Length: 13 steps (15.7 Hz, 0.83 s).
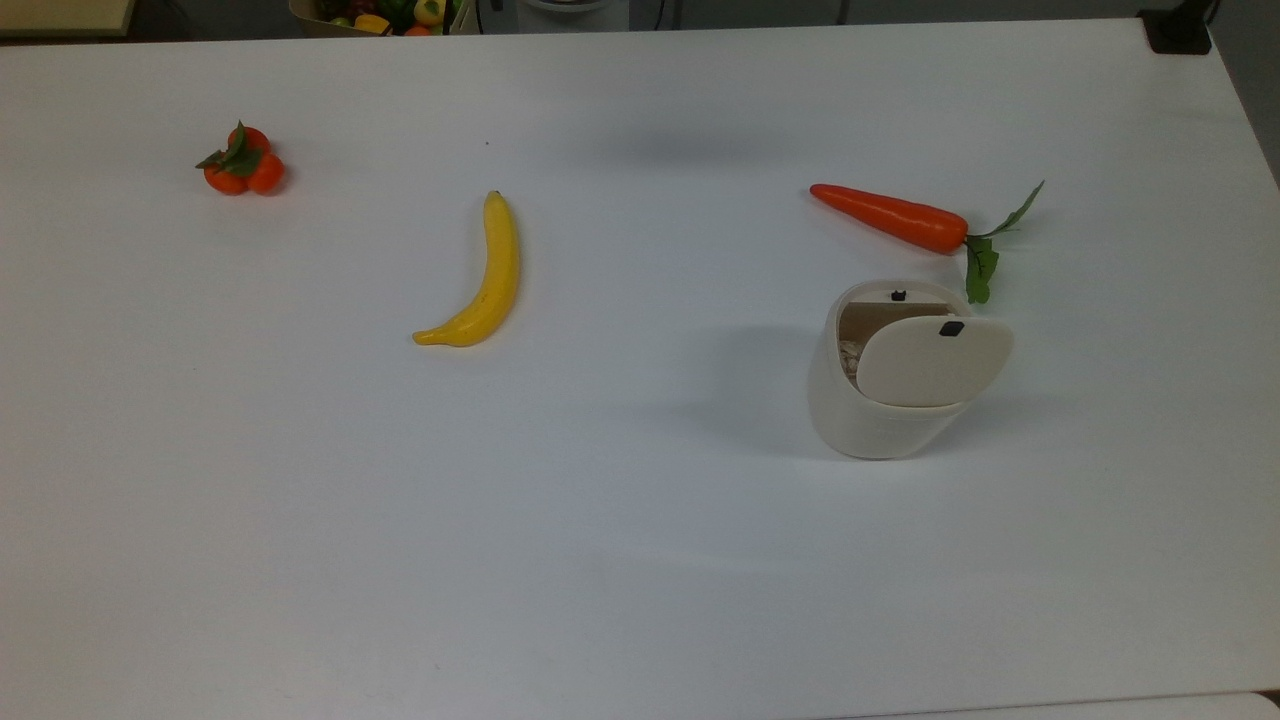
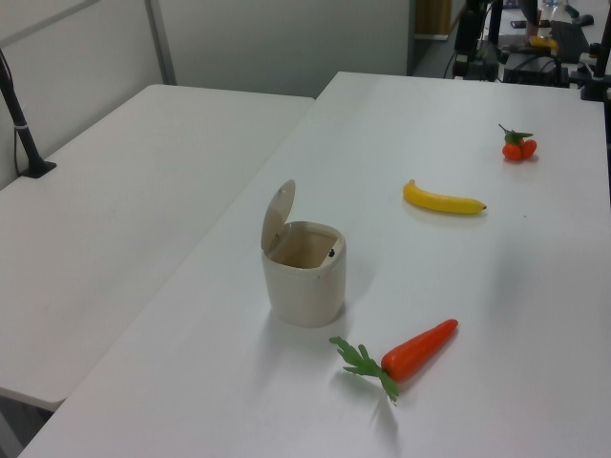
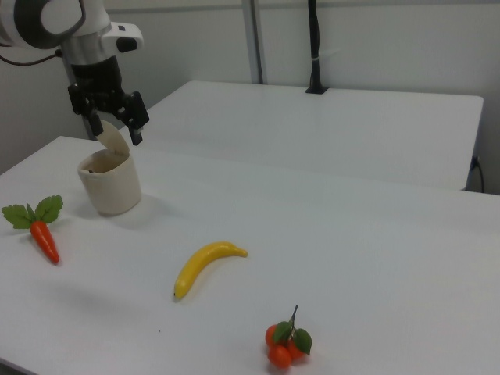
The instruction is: Close garbage bin
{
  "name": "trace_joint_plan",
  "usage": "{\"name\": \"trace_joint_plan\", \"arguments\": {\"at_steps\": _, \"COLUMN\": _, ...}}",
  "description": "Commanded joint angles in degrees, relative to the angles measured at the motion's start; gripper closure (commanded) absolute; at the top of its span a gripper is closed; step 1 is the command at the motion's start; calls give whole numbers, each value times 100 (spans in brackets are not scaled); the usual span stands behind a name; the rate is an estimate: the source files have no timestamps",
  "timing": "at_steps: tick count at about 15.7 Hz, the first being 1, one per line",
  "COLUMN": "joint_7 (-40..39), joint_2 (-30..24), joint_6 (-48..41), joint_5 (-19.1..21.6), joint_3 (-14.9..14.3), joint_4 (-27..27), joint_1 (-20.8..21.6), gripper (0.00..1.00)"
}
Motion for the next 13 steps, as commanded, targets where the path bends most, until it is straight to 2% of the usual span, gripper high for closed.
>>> {"name": "trace_joint_plan", "arguments": {"at_steps": 1, "joint_7": 106, "joint_2": -69, "joint_6": 63, "joint_5": -97, "joint_3": -77, "joint_4": -61, "joint_1": 146, "gripper": 0}}
{"name": "trace_joint_plan", "arguments": {"at_steps": 9, "joint_7": 36, "joint_2": -61, "joint_6": 82, "joint_5": -97, "joint_3": -77, "joint_4": -61, "joint_1": 137, "gripper": 0}}
{"name": "trace_joint_plan", "arguments": {"at_steps": 13, "joint_7": -394, "joint_2": -34, "joint_6": 178, "joint_5": -106, "joint_3": -86, "joint_4": -70, "joint_1": 120, "gripper": 0}}
